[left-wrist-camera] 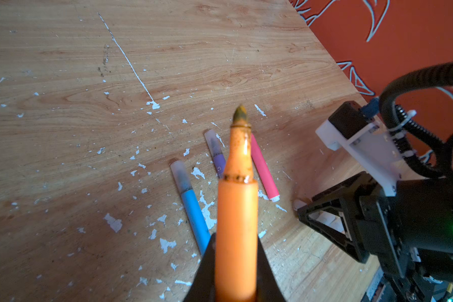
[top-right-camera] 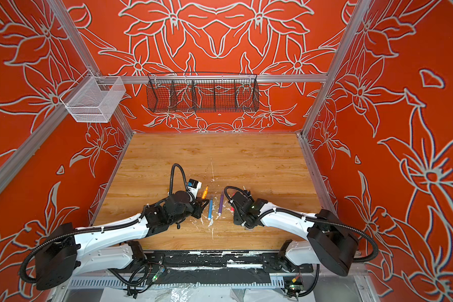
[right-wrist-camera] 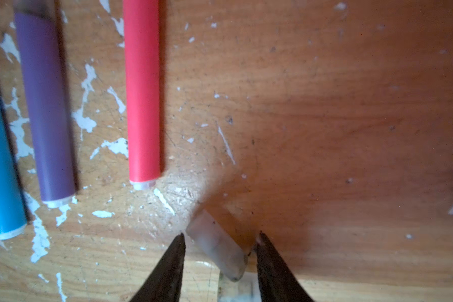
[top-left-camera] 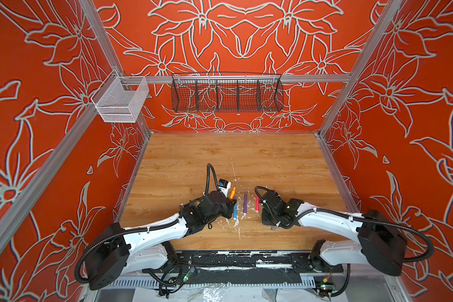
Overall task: Insert the pens into the pen caps
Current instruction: 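Hold the orange marker upright while the right gripper grasps a translucent cap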
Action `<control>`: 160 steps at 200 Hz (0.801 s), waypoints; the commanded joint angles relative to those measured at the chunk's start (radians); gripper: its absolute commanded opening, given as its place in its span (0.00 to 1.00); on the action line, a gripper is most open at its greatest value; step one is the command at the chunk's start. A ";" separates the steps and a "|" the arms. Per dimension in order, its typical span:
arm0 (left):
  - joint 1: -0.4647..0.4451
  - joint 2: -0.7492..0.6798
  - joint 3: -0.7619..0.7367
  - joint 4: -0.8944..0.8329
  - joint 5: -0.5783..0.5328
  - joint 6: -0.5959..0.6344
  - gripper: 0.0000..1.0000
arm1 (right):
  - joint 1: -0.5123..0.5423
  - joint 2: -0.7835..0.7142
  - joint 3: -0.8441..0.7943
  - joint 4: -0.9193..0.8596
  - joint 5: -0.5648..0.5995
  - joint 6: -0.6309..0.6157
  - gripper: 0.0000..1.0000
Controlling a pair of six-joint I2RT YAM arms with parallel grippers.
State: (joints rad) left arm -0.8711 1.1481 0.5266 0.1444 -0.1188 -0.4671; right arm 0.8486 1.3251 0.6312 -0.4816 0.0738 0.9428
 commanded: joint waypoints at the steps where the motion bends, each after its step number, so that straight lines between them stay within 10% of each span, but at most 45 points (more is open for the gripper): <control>1: 0.001 -0.014 0.006 0.013 -0.013 0.017 0.00 | 0.001 0.017 0.036 -0.033 0.042 -0.019 0.46; 114: 0.001 -0.055 0.004 -0.013 -0.013 0.022 0.00 | 0.010 0.197 0.124 -0.129 0.025 -0.143 0.29; 160: 0.001 -0.057 0.022 -0.029 -0.015 0.024 0.00 | 0.025 0.147 0.090 -0.120 -0.003 -0.154 0.41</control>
State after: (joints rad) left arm -0.8711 1.1038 0.5270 0.1341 -0.1219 -0.4591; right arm 0.8597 1.4868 0.7639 -0.5617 0.0986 0.8009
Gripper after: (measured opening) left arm 0.145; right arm 0.379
